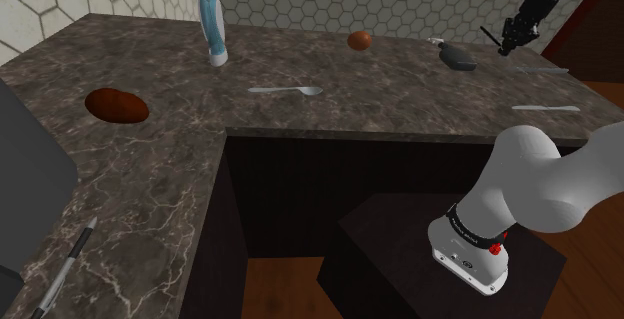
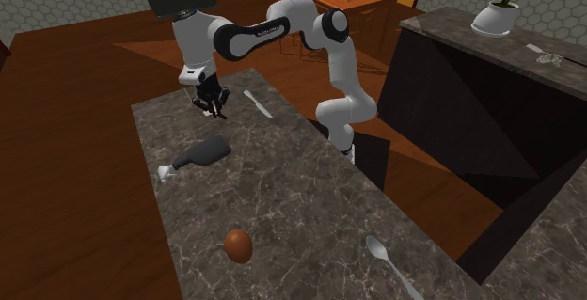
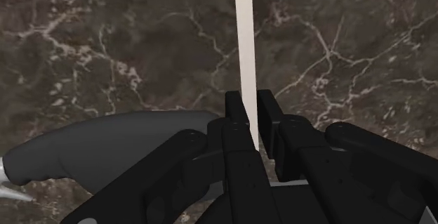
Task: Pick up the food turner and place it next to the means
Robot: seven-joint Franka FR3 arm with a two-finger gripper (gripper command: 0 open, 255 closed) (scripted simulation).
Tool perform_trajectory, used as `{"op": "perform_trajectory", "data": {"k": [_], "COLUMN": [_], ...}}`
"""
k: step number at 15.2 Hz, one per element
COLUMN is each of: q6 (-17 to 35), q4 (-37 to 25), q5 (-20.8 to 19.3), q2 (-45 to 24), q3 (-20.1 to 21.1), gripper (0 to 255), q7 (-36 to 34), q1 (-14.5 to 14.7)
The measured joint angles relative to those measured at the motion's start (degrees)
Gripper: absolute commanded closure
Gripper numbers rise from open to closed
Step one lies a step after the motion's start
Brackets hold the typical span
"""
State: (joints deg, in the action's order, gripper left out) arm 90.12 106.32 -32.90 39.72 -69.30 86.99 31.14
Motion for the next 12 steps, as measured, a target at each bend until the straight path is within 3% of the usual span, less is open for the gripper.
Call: {"op": "perform_trajectory", "data": {"k": [12], "q6": [7.2], "q4": [7.6], "q5": [-3.0], "q2": [1.9], "q3": [-3.4], "gripper": [255], "q7": [-1.2], "q1": [-0.6]}}
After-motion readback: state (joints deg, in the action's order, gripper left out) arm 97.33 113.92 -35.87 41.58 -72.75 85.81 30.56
